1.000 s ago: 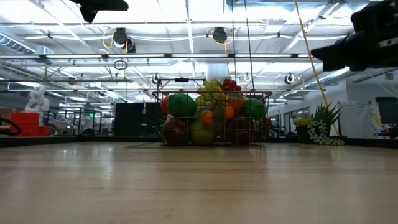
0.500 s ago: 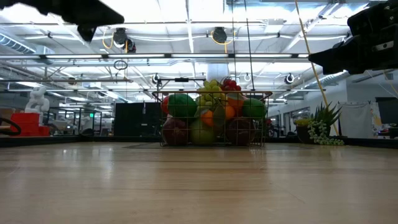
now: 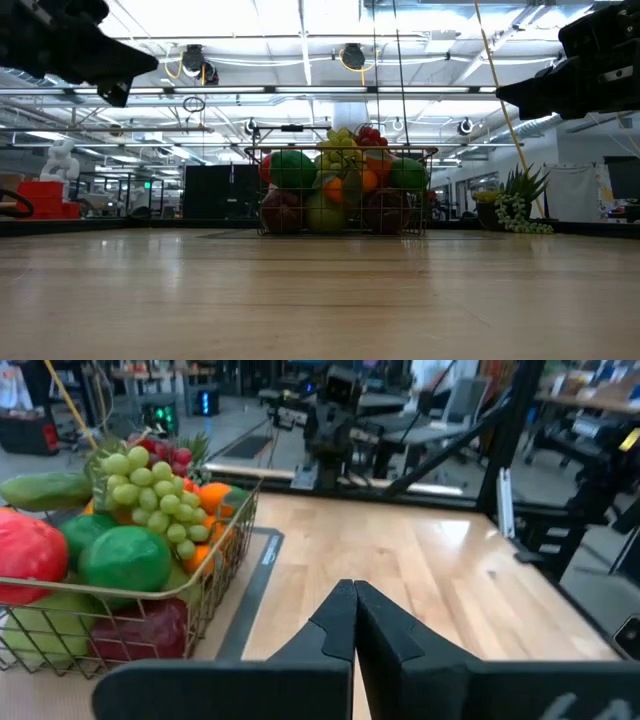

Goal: Build produce basket
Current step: Return to Home Position

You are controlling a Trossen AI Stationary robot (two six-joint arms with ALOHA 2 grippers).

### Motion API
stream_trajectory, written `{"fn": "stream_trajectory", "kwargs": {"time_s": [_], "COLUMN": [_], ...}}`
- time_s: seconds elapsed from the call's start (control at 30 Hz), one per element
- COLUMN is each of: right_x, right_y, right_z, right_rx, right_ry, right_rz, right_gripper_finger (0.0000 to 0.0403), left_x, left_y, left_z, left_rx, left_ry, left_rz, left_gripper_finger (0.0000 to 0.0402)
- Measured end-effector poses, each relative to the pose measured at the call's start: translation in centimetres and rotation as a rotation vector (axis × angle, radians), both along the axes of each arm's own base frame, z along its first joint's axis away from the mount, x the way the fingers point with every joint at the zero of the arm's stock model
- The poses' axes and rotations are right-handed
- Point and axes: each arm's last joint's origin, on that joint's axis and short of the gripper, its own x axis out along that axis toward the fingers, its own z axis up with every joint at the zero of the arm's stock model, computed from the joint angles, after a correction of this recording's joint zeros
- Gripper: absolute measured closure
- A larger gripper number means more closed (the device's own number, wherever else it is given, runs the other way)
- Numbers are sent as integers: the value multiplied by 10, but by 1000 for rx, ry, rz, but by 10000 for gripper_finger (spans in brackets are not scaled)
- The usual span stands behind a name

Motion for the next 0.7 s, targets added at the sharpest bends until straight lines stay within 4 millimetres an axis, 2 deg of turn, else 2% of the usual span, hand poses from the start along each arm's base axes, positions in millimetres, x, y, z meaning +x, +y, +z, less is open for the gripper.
{"fn": "stream_trajectory", "kwargs": {"time_s": [0.23,0.7], "right_x": [0,0], "right_y": [0,0], "right_z": [0,0], "right_rx": [0,0], "right_ry": [0,1], "right_rz": [0,0], "right_gripper_finger": [403,403], "left_x": [-15,-30], "left_y": [5,14], "left_z": [-13,-22], "left_rx": [-20,74], "left_ry": [-76,-18], "left_rz": [-22,5], "left_gripper_finger": [399,399]}}
